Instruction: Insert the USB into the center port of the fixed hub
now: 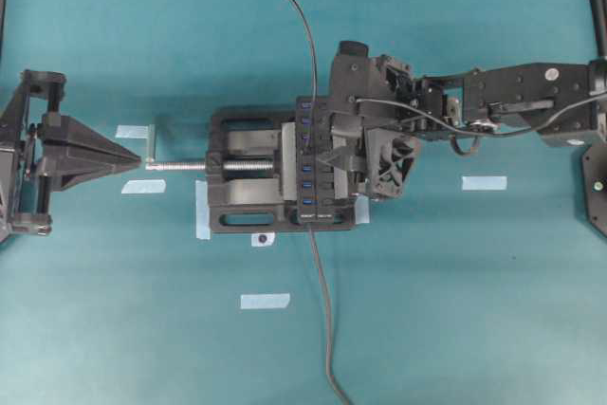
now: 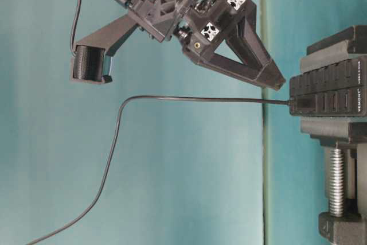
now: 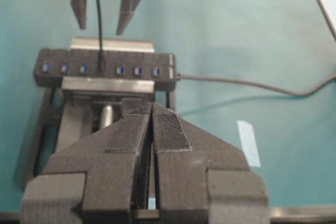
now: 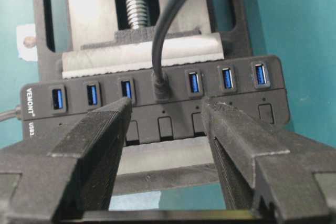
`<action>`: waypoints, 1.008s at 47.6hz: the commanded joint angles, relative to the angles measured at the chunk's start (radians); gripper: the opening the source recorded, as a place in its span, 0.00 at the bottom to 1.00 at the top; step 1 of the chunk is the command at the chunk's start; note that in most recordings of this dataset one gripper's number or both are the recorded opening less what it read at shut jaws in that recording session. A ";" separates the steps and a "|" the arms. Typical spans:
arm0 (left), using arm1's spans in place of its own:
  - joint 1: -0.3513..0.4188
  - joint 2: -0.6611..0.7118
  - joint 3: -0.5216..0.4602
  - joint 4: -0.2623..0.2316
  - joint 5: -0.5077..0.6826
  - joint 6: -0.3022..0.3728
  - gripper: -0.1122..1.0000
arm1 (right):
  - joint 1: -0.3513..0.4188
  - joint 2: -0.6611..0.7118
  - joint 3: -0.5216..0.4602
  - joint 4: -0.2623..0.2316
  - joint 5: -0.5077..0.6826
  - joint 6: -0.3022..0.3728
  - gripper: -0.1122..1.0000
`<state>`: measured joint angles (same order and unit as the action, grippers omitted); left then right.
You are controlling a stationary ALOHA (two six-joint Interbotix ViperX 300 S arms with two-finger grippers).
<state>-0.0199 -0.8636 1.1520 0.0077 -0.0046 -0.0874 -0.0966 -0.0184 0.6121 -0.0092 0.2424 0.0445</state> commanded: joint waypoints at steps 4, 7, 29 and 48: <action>0.000 0.003 -0.011 0.002 -0.009 -0.002 0.10 | 0.000 -0.018 -0.009 0.002 -0.006 0.008 0.72; 0.002 0.003 -0.011 0.003 -0.011 -0.003 0.10 | 0.000 -0.018 -0.008 0.002 -0.006 0.008 0.72; 0.002 0.003 -0.011 0.002 -0.009 -0.003 0.10 | 0.000 -0.017 -0.009 0.002 -0.011 0.008 0.72; 0.002 0.003 -0.008 0.002 -0.009 -0.003 0.10 | 0.000 -0.008 -0.012 0.002 -0.011 0.008 0.72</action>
<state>-0.0199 -0.8636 1.1566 0.0077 -0.0046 -0.0890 -0.0966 -0.0169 0.6121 -0.0092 0.2393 0.0445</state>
